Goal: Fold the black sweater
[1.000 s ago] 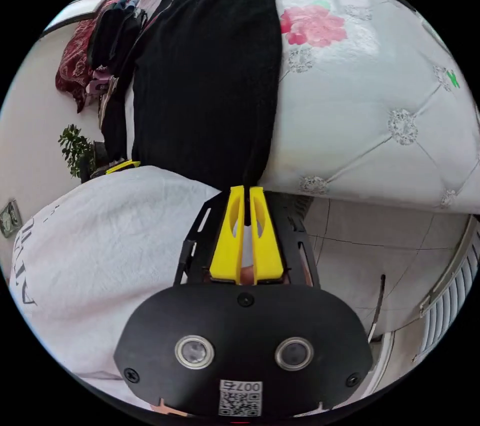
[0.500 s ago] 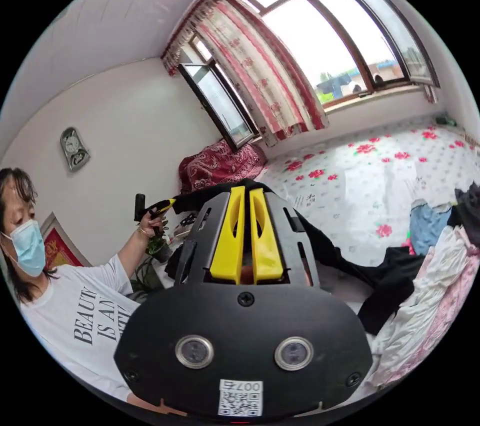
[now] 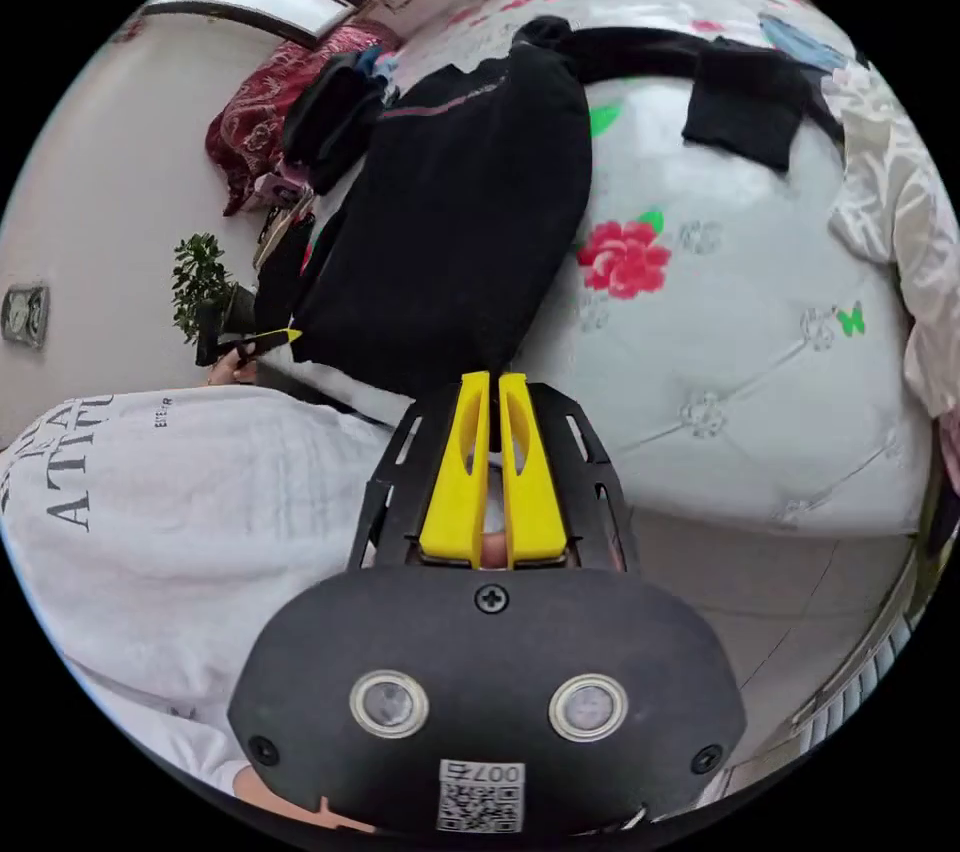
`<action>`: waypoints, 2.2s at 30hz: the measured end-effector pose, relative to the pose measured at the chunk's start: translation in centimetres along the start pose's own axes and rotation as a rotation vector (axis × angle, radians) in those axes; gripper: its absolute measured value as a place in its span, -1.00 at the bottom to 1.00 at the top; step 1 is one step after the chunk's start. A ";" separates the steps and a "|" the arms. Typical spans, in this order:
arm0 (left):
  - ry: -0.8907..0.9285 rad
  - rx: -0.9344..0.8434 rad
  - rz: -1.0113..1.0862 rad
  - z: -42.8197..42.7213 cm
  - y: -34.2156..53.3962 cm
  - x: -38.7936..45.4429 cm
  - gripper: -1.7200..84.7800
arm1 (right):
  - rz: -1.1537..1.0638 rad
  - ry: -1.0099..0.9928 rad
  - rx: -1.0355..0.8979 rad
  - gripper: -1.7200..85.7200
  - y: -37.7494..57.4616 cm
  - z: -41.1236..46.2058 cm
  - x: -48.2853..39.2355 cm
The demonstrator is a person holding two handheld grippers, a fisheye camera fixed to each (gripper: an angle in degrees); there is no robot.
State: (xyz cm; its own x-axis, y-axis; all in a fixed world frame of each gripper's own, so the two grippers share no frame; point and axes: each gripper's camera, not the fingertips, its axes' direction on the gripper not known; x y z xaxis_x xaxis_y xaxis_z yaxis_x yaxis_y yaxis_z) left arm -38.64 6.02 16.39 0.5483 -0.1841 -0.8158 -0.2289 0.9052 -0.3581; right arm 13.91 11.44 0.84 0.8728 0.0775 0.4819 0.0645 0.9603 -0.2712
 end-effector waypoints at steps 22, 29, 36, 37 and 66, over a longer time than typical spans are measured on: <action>-0.485 0.329 -0.069 -10.4 -5.2 -2.4 -0.68 | 0.155 0.098 0.169 -0.97 3.4 -3.9 2.1; -0.612 0.171 -0.145 -7.6 -13.4 -7.7 -0.68 | 0.103 0.080 0.176 -0.97 0.9 -2.9 -2.3; -0.450 0.247 -0.110 -11.7 -15.4 -10.0 -0.92 | 0.032 0.074 0.109 -0.97 -1.3 0.1 -6.2; -0.399 0.367 -0.110 -14.9 -14.7 -10.3 -0.94 | 0.028 0.078 0.103 -0.97 -1.5 0.3 -6.5; 0.257 0.655 1.060 -16.9 -8.1 23.2 -0.83 | 0.070 -0.011 0.239 -0.96 -1.0 1.8 -2.2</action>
State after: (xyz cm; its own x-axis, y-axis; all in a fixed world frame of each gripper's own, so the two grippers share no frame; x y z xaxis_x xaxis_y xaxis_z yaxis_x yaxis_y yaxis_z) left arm -37.65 -12.01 -7.29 0.1529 0.7409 -0.6540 0.0212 0.6592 0.7517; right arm 11.02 10.78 1.55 0.8655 0.1480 0.4786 -0.1135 0.9884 -0.1005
